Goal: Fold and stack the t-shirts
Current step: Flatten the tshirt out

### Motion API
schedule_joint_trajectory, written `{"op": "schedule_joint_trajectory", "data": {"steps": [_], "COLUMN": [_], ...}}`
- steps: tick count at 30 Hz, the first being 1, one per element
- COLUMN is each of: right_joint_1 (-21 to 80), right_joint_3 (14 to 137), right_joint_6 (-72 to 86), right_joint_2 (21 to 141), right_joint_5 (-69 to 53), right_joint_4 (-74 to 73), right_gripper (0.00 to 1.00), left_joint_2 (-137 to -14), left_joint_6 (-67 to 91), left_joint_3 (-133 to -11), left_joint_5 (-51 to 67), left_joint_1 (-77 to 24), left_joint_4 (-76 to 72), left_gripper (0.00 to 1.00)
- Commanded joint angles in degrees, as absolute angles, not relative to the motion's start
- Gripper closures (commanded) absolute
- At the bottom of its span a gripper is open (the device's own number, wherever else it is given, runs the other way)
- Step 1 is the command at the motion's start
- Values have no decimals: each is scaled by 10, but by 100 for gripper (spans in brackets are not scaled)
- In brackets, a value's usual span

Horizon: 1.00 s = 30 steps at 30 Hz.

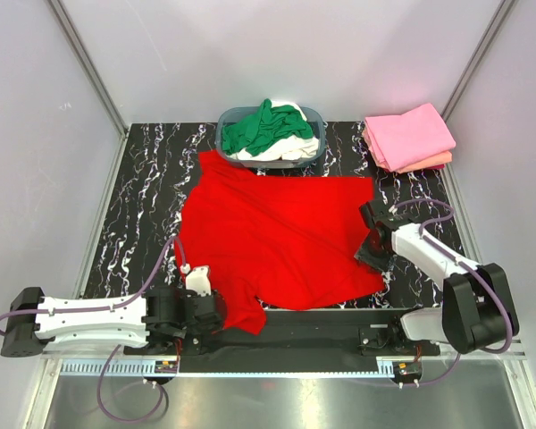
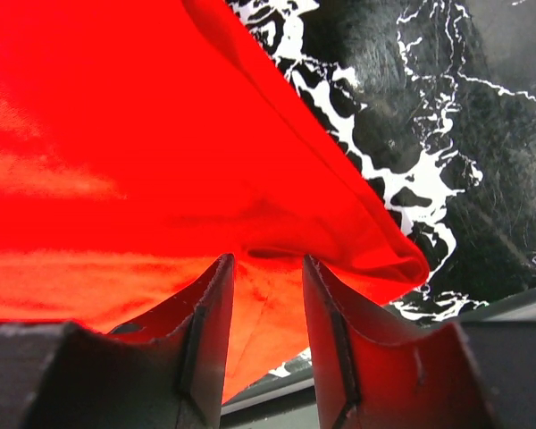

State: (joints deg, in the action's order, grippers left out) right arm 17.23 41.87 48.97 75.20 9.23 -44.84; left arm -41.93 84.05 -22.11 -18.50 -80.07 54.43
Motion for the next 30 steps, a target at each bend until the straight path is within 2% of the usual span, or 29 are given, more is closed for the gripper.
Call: {"op": "schedule_joint_trajectory", "data": {"steps": [1, 8, 11, 12, 16, 19, 22, 23, 30], "right_joint_1": [171, 171, 171, 171, 171, 171, 171, 171, 174], "right_joint_3": [427, 437, 435, 435, 432, 428, 416, 412, 374], "right_joint_6": [482, 475, 475, 477, 480, 483, 496, 500, 549], "right_joint_2": [770, 794, 795, 793, 771, 751, 720, 710, 561], "right_joint_5": [118, 121, 117, 118, 120, 113, 91, 84, 39], "right_joint_4": [-429, -422, -420, -424, -437, -448, -458, -464, -539], "right_gripper": [57, 57, 66, 74, 87, 92, 94, 100, 100], "left_joint_2": [-415, -416, -415, -416, -417, -422, -424, -425, -397], "left_joint_6": [842, 840, 840, 841, 840, 840, 840, 840, 842], "left_joint_3": [-216, -213, -212, -211, -210, -211, -214, -216, -245], "left_joint_5": [-200, -199, -199, -199, -200, -200, -201, -202, -210], "left_joint_1": [-802, -802, -802, -802, -802, -802, -802, -802, -802], "left_joint_4": [528, 525, 522, 522, 519, 519, 522, 525, 560], "left_gripper": [52, 51, 52, 52, 52, 52, 52, 52, 52]}}
